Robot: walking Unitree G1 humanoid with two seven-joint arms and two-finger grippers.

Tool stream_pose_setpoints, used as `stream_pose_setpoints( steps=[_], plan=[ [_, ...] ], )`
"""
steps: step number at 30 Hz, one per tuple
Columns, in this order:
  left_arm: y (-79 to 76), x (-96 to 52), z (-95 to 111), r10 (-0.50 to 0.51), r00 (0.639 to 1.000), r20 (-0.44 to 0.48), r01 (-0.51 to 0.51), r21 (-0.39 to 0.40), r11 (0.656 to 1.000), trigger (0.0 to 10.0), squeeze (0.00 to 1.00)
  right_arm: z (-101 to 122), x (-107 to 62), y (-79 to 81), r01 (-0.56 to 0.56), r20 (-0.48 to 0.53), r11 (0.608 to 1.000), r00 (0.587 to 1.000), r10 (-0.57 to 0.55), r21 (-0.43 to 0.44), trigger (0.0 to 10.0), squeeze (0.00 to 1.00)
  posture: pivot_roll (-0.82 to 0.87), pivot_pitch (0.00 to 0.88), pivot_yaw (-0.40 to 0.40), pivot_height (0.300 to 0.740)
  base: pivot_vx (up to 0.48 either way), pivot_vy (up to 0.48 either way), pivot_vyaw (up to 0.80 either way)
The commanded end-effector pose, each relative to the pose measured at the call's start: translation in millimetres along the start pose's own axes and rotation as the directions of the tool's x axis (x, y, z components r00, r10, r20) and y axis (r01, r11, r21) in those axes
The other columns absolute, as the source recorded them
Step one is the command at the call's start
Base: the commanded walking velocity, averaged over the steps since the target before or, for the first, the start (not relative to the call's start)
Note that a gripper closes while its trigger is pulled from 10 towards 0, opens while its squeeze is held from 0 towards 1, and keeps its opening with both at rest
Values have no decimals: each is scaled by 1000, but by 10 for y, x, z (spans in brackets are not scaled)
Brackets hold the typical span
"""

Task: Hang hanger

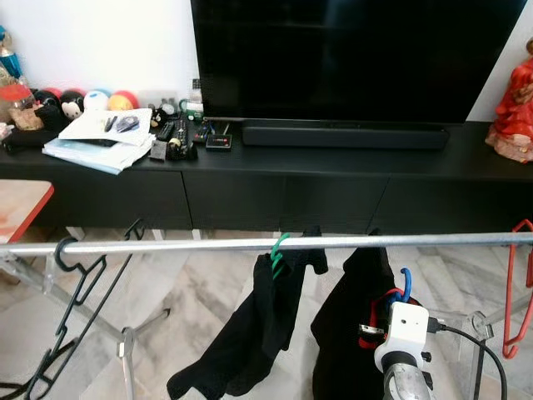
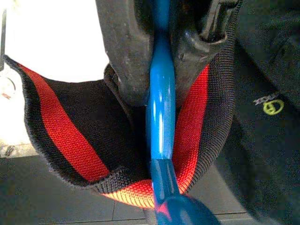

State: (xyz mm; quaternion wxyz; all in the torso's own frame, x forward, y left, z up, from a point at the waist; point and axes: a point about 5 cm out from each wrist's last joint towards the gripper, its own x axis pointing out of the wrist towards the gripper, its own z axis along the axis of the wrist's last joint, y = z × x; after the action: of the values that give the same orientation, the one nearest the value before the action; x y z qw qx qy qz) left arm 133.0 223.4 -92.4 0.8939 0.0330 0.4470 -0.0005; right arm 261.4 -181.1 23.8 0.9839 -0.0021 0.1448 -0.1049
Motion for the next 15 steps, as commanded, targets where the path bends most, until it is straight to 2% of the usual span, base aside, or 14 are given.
stream_pose_setpoints(
  steps=[1, 15],
  plan=[
    [14, -31, -90, -2, 1000, -30, 2, 3, 1000, 10000, 0, 70, 23, 1, 4, 24, 1000, 1000, -4, 6, 10000, 0, 113, 47, -9, 740, -251, 0, 0],
    [25, -30, -81, -5, 1000, -27, 5, 6, 1000, 10000, 0, 64, 44, -3, 14, 12, 1000, 1000, -14, -4, 10000, 0, 114, 38, -5, 740, -258, 0, 0]
  ],
)
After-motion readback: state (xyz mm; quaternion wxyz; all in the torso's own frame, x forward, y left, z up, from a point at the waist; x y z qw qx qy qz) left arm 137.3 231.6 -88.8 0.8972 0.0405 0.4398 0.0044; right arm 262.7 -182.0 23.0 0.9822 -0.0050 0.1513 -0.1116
